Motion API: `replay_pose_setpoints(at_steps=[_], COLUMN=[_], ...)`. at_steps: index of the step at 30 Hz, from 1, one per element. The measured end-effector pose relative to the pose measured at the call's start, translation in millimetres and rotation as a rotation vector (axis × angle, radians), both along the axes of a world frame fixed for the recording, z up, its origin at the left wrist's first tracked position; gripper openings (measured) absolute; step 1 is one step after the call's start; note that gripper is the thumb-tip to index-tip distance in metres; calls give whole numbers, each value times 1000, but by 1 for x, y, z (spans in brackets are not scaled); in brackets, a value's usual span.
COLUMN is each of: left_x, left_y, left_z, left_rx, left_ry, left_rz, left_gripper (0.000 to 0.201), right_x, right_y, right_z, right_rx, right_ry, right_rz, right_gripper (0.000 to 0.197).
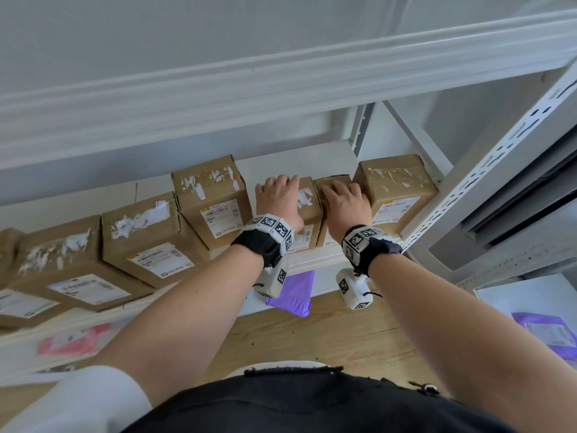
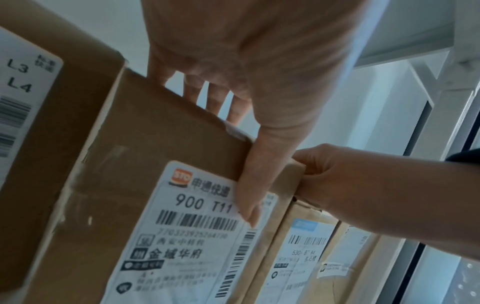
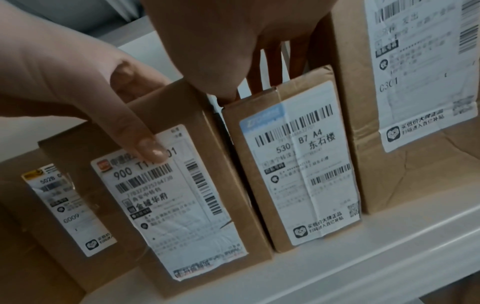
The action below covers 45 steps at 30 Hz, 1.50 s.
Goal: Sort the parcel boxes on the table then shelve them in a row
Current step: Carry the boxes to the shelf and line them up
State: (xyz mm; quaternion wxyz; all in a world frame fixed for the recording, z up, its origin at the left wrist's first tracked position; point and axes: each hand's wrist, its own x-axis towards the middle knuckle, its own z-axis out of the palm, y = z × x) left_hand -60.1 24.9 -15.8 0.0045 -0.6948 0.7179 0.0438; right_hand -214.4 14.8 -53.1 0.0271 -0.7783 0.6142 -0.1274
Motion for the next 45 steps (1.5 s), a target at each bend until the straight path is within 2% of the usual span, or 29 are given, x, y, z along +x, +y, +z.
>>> replay_pose_setpoints(at_steps=[14,16,18,20,22,26,30,33,35,39,41,43,45], left_x=[-3,-2,3,13,31,79,111,121,127,142,149,155,159], left_y=[3,5,9,13,15,8,7,11,10,2,0,0,0], left_z=[-2,-1,1,9,22,38,29,19,18,17,12,8,11], left_rx=[-26,-1,48,78,97,152,242,164,59,98,73,-31,-34], left_ry=[31,24,55,79,29,-113,-93,-99,-117,-72,-82,-83,-69], left_rz=[7,-5,14,46,52,109,125,90,83,206,210,204,197], left_gripper=[110,120,138,152,158,158,150,138,137,131,125,113,105], right_x=[0,1,3,11,26,68,97,103,101,95,94,94,92], right_y=[4,4,4,2,0,3,12,17,14,5,2,-3,-10], right_z=[2,5,13,25,38,52,40,25,23,35,41,46,48], right_rx=[71,84,78,32,-39,-85,24,61,62,163,245,294,319], right_ry=[27,13,-51,-125,-176,-185,-93,-45,-15,108,162,190,167], right_rz=[-5,-14,-75,-111,-64,92,151,175,174,199,252,314,349], right_gripper=[54,57,62,58,48,47,50,45,45,47,59,85,108])
